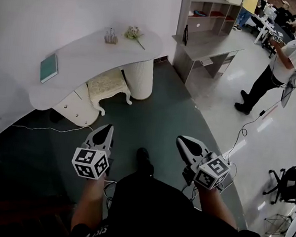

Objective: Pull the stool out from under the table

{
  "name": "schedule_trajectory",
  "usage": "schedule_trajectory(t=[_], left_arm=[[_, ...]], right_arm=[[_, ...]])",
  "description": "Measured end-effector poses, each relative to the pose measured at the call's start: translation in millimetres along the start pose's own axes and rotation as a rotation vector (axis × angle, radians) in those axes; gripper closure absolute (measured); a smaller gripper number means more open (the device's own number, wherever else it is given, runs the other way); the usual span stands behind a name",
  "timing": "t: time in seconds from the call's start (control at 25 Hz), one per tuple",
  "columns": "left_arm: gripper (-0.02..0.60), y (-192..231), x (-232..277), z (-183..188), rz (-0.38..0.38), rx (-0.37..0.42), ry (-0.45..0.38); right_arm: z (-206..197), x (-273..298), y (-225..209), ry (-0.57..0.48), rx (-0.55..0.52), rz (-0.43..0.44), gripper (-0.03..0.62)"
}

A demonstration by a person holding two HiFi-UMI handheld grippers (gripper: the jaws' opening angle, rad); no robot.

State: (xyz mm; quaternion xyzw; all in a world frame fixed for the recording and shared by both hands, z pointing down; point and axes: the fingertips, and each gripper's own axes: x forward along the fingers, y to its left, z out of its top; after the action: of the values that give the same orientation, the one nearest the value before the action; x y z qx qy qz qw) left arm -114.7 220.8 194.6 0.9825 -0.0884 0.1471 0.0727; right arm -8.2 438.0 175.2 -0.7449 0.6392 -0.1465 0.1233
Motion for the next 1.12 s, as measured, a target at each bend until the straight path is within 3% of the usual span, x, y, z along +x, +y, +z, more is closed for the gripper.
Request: schedule_trajectory(t=[0.28, 0.64, 0.88, 1.12], left_arm=[[0.572, 39.3, 88.0, 31.9, -0.028, 0.011, 0.012], [0.572, 120.9, 167.4, 75.0, -0.004, 0.005, 0.012], [0.572, 144.5, 191.2, 76.0, 0.054, -0.035, 0.028], [0.572, 149.1, 204.3, 82.1, 0.178, -0.089, 0.014]], right_arm=[[33.5, 88.7, -53.3, 0.027, 0.029, 0.018, 0.591], [77.0, 239.1, -74.6, 0.075, -0.011, 0.16, 0.591], [71.7, 281.7, -101.1, 0.161, -0.021, 0.213, 0.591], [72.9, 312.2, -134.7, 0.254, -0.09, 0.316, 0.591]])
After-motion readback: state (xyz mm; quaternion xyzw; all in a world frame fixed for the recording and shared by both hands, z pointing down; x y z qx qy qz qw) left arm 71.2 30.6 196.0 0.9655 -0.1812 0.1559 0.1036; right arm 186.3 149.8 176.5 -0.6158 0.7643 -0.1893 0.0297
